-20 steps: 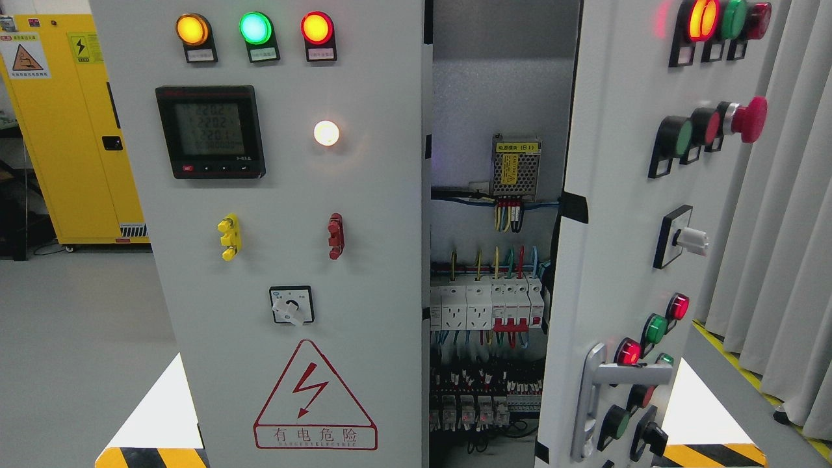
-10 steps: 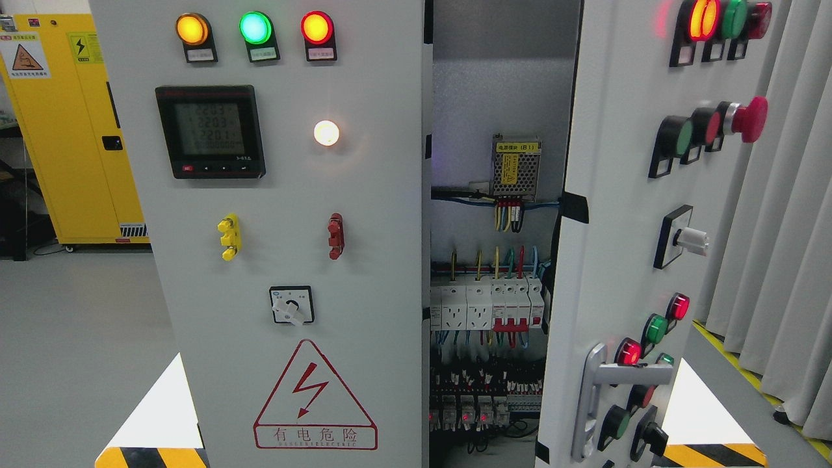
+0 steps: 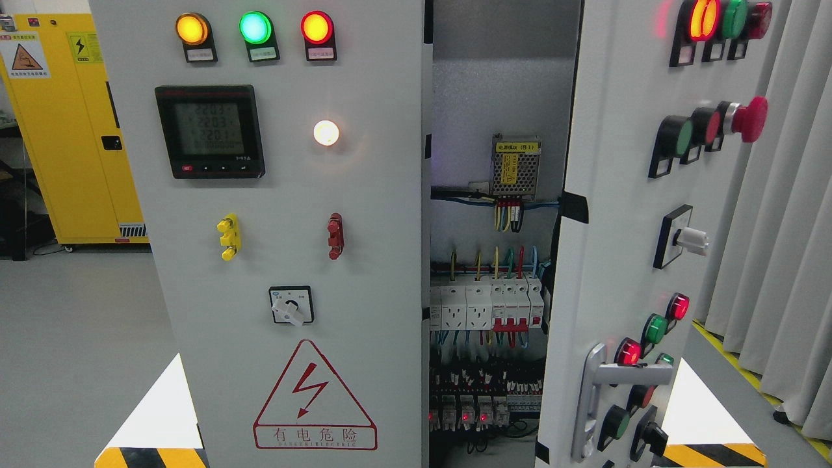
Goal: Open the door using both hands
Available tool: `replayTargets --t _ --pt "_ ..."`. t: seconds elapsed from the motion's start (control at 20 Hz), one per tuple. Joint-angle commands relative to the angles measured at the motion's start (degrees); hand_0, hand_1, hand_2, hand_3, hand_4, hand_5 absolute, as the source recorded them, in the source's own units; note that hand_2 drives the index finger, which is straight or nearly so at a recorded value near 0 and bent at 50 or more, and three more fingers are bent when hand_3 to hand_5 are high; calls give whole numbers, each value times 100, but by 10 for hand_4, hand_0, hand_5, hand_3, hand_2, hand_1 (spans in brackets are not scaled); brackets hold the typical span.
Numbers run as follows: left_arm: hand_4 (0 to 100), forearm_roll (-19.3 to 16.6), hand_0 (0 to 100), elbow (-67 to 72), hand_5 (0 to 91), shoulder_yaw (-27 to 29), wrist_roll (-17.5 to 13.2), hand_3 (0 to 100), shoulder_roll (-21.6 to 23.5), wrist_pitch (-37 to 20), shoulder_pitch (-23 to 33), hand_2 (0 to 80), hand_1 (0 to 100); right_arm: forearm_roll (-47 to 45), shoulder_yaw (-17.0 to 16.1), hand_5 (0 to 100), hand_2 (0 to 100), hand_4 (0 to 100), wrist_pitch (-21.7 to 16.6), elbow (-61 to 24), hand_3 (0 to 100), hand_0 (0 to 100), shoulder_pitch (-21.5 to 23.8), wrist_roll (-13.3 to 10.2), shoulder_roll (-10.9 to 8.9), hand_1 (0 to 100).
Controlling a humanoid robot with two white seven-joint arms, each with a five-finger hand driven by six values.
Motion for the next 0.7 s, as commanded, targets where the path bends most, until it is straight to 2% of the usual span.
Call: replayTargets --t 0.0,0.15,0.4,0.65 --pt "0 1127 120 -1100 0 -276 2 0 802 784 -1545 0 556 0 0 0 40 0 0 0 0 0 7 2 0 500" --pt "0 1356 120 -1100 0 -276 2 0 749 1242 -2293 0 556 0 0 0 40 0 0 0 0 0 7 2 0 500" --pt "0 1848 120 -1004 0 -276 11 0 644 1804 -3164 0 556 0 0 0 40 0 0 0 0 0 7 2 0 500" --pt "0 1884 120 -794 0 -276 46 0 -138 2683 -3771 0 556 0 0 0 40 0 0 0 0 0 7 2 0 500"
